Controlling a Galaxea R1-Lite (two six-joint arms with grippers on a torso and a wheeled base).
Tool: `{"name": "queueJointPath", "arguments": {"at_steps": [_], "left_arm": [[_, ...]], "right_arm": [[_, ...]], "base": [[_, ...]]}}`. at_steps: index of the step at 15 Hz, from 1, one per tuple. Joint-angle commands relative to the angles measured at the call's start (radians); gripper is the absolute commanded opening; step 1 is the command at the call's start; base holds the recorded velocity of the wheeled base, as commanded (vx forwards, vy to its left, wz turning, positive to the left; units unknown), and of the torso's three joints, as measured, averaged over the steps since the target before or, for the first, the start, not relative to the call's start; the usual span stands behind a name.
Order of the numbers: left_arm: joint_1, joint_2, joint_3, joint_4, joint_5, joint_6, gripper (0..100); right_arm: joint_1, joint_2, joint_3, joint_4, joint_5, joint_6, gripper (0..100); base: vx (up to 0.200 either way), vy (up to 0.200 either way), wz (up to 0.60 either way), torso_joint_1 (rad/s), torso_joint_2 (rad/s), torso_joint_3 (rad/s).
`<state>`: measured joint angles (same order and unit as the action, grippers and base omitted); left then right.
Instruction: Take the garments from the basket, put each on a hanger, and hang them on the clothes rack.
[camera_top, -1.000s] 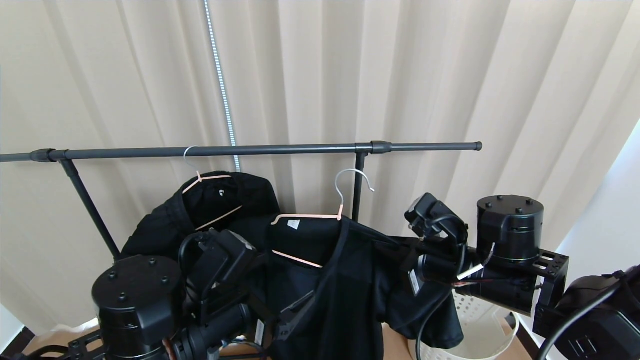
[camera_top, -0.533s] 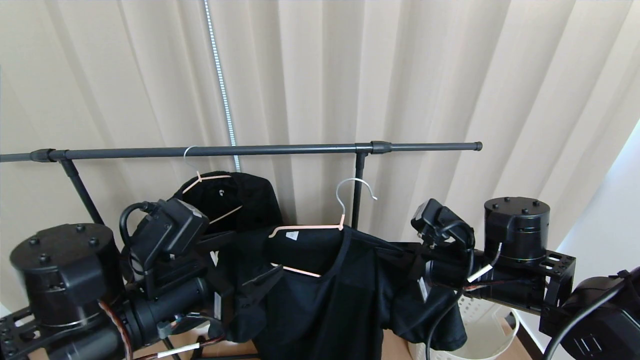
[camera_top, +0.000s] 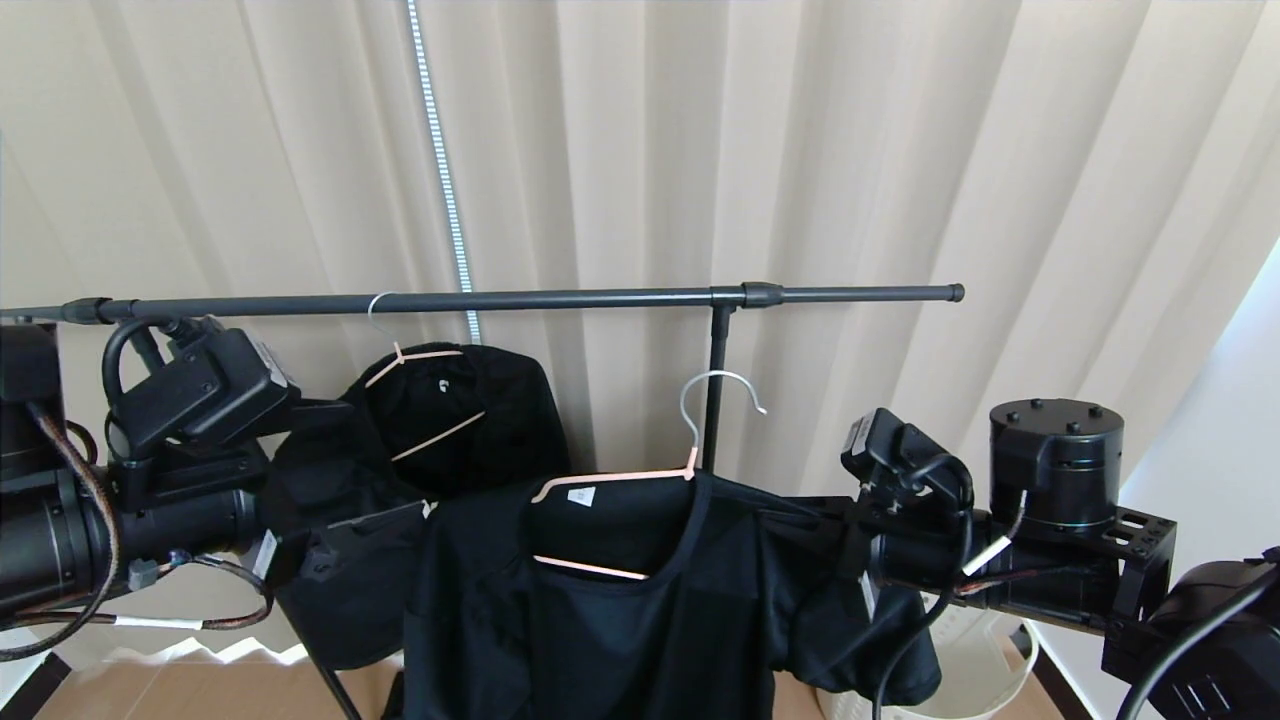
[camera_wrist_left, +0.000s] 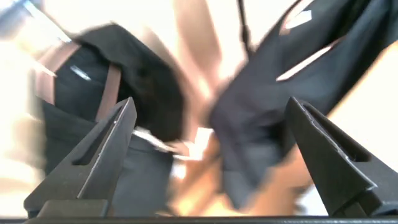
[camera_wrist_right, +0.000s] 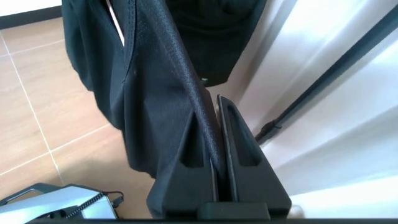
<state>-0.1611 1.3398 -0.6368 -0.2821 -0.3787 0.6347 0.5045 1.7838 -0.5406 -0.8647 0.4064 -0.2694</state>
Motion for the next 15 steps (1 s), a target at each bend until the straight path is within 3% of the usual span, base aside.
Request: {"name": "queueJointPath", "arguments": {"at_steps": [1, 3, 4, 7, 11, 15], "left_arm": [[0.009, 0.052, -0.021, 0.003, -0.039, 0.071, 100], [-0.006, 0.071, -0.011, 0.008, -0.103, 0.192, 100], [-0.029, 0.078, -0.009, 0.009, -0.138, 0.211, 100], [-0.094, 0.117, 0.006, 0.008, -0.115, 0.212, 100], [-0.087, 0.176, 0.008, 0.001, -0.083, 0.215, 100], [-0.092, 0.211, -0.026, -0.049, 0.015, 0.204, 100]], "right_arm": [[0.0, -0.006, 0.004, 0.0, 0.008, -0.001, 0], [0.0, -0.006, 0.004, 0.0, 0.008, -0.001, 0], [0.0, -0.009, 0.004, 0.0, 0.008, -0.001, 0], [0.0, -0.02, 0.002, 0.0, 0.009, -0.001, 0], [0.003, -0.026, 0.013, 0.001, 0.035, -0.001, 0], [0.009, -0.04, 0.027, 0.001, 0.074, -0.002, 0]], "base": [[0.0, 0.0, 0.0, 0.0, 0.0, 0.0], [0.0, 0.0, 0.0, 0.0, 0.0, 0.0], [0.0, 0.0, 0.0, 0.0, 0.0, 0.0], [0.0, 0.0, 0.0, 0.0, 0.0, 0.0], [0.0, 0.0, 0.0, 0.0, 0.0, 0.0], [0.0, 0.0, 0.0, 0.0, 0.0, 0.0]]}}
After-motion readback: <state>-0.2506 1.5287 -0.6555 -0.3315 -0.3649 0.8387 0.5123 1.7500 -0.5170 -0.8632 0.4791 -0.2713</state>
